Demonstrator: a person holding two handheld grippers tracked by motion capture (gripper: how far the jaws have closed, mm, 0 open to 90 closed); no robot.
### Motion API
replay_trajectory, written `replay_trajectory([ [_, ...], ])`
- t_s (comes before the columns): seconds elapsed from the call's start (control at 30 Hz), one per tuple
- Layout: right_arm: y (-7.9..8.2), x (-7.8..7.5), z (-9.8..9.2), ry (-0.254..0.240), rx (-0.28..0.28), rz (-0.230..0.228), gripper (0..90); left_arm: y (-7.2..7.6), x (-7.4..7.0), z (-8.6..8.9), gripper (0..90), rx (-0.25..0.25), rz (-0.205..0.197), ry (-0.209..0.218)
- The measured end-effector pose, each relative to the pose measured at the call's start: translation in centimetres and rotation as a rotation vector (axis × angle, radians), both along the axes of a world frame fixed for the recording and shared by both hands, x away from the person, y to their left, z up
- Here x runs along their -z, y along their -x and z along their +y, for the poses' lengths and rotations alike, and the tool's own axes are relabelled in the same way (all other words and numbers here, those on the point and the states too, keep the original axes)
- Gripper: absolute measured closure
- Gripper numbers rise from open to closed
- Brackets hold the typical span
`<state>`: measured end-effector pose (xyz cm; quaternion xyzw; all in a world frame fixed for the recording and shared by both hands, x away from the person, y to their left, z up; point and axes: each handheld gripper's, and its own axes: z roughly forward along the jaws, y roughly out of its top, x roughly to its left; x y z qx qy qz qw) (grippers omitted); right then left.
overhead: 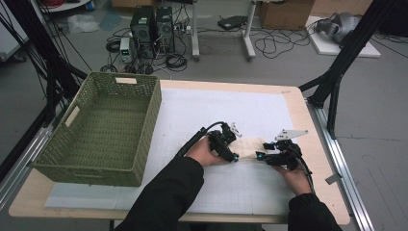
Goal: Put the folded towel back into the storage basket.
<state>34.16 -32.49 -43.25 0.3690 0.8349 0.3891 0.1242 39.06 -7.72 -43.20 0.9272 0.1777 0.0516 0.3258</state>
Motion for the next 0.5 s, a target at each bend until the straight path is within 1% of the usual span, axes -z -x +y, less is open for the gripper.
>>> replay_trajectory([
  [0.13, 0.7, -0.7, -1.0, -0.022, 0.022, -0.020, 42.2, -0.1, -0.1, 0.1, 41.3, -0.017, -0.001, -0.001],
  [0.27, 1.8, -1.3, -2.0, -0.041, 0.034, -0.033, 40.7, -0.3, -0.2, 0.2, 53.8, -0.039, -0.006, -0.002],
  [0.33, 2.4, -1.6, -2.4, -0.047, 0.037, -0.051, 40.7, -0.3, -0.2, 0.2, 54.7, -0.047, -0.004, 0.002],
  [0.4, 2.8, -1.8, -2.7, -0.058, 0.041, -0.059, 40.7, -0.3, -0.2, 0.2, 55.7, -0.053, -0.005, -0.001],
  [0.5, 3.2, -1.8, -3.0, -0.061, 0.048, -0.061, 40.5, -0.4, -0.3, 0.2, 57.5, -0.057, -0.008, -0.007],
])
